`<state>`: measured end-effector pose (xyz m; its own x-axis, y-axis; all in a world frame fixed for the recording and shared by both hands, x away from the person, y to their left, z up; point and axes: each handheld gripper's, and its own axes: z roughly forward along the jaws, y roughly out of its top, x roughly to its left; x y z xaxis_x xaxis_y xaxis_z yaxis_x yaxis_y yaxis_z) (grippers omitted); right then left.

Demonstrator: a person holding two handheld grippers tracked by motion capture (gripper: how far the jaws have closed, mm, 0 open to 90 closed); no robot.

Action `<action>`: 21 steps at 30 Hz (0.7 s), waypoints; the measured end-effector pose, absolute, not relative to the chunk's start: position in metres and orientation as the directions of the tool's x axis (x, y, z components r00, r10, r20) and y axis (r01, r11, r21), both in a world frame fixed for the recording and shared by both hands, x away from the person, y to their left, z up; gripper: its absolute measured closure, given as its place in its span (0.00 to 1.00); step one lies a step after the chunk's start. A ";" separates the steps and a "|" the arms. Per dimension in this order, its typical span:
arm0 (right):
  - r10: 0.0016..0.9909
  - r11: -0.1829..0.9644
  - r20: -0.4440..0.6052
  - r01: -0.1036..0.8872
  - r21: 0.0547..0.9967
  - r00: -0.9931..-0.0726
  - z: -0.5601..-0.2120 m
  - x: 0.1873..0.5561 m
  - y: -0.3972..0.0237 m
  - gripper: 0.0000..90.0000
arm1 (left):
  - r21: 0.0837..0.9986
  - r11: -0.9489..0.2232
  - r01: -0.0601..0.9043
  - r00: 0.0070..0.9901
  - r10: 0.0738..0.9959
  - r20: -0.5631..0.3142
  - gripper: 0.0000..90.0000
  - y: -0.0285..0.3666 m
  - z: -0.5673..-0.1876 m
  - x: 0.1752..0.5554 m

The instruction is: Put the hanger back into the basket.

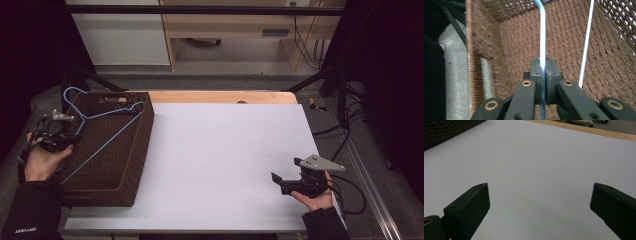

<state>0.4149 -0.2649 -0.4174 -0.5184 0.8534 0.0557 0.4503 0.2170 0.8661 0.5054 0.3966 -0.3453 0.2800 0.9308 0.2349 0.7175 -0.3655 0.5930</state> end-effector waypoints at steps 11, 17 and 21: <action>0.851 0.225 0.052 0.451 0.864 -0.523 -0.419 0.416 -0.264 0.04 | 0.559 -0.363 0.746 0.297 0.932 0.209 0.96 0.389 -0.380 0.513; 0.849 0.229 0.050 0.451 0.863 -0.526 -0.419 0.416 -0.265 0.04 | 0.524 -0.348 0.778 0.292 0.938 0.189 0.96 0.390 -0.388 0.514; 0.850 0.224 0.054 0.452 0.864 -0.524 -0.419 0.416 -0.264 0.04 | 0.509 -0.349 0.787 0.285 0.937 0.201 0.85 0.390 -0.388 0.514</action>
